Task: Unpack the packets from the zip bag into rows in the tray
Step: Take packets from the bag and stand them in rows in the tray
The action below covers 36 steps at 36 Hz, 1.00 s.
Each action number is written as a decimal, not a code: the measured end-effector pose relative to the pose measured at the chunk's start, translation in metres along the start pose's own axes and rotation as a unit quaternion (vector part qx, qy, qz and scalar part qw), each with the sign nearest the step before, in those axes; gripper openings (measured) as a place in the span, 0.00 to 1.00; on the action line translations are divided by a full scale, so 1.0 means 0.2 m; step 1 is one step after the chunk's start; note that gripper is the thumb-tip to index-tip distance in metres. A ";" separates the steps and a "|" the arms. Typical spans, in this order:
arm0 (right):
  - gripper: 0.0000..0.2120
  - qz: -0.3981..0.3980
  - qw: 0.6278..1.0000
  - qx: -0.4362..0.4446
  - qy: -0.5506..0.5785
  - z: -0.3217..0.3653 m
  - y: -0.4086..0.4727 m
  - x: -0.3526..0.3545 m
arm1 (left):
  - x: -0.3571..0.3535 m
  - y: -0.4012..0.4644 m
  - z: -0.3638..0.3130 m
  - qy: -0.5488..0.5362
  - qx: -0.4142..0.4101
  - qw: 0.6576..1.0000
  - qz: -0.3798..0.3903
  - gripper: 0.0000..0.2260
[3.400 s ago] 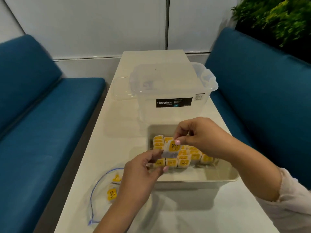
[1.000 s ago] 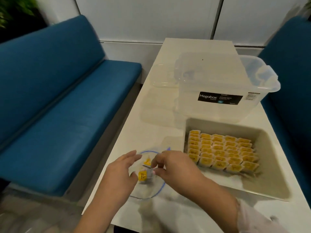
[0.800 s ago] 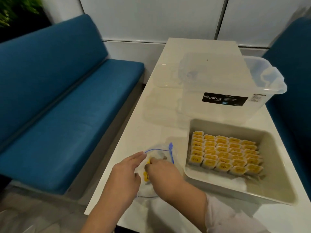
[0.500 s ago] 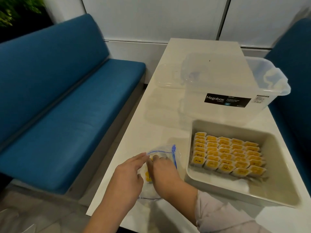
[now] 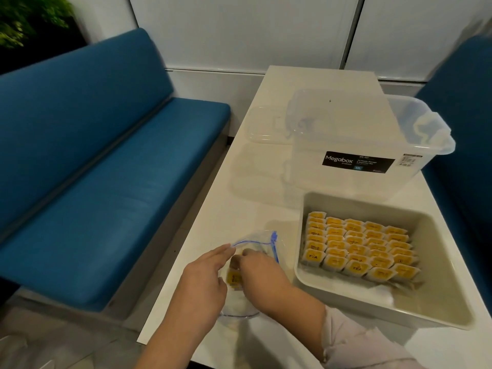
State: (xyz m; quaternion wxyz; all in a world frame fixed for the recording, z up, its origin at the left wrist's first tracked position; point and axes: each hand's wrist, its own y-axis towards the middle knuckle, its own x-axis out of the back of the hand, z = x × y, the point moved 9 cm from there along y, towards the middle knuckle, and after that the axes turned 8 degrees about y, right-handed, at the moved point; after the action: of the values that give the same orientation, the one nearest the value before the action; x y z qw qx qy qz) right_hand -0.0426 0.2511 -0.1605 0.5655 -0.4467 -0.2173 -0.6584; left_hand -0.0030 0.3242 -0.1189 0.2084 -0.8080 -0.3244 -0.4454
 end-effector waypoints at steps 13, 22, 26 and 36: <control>0.09 -0.121 0.940 -0.045 0.315 -0.11 -0.15 0.36 | 0.05 -0.01 -0.07 -0.025 -0.012 1.000 0.004 0.24; 0.09 -0.162 0.852 -0.029 0.498 -0.17 -0.21 0.47 | 0.15 -0.01 -0.12 -0.201 0.029 0.979 -0.032 0.24; 0.08 -0.156 0.831 -0.019 0.534 -0.14 -0.23 0.50 | 0.14 0.00 -0.15 -0.270 0.035 0.962 -0.032 0.16; 0.07 -0.220 0.872 0.002 0.437 -0.16 -0.28 0.63 | 0.16 0.00 -0.21 -0.231 -0.013 0.972 -0.052 0.11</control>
State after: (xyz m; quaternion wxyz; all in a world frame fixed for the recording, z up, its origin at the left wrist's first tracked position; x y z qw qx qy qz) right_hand -0.1016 0.1705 -0.0589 0.4440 -0.0526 -0.0420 -0.8935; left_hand -0.0147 0.3086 -0.0690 0.0937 -0.8738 -0.3992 -0.2614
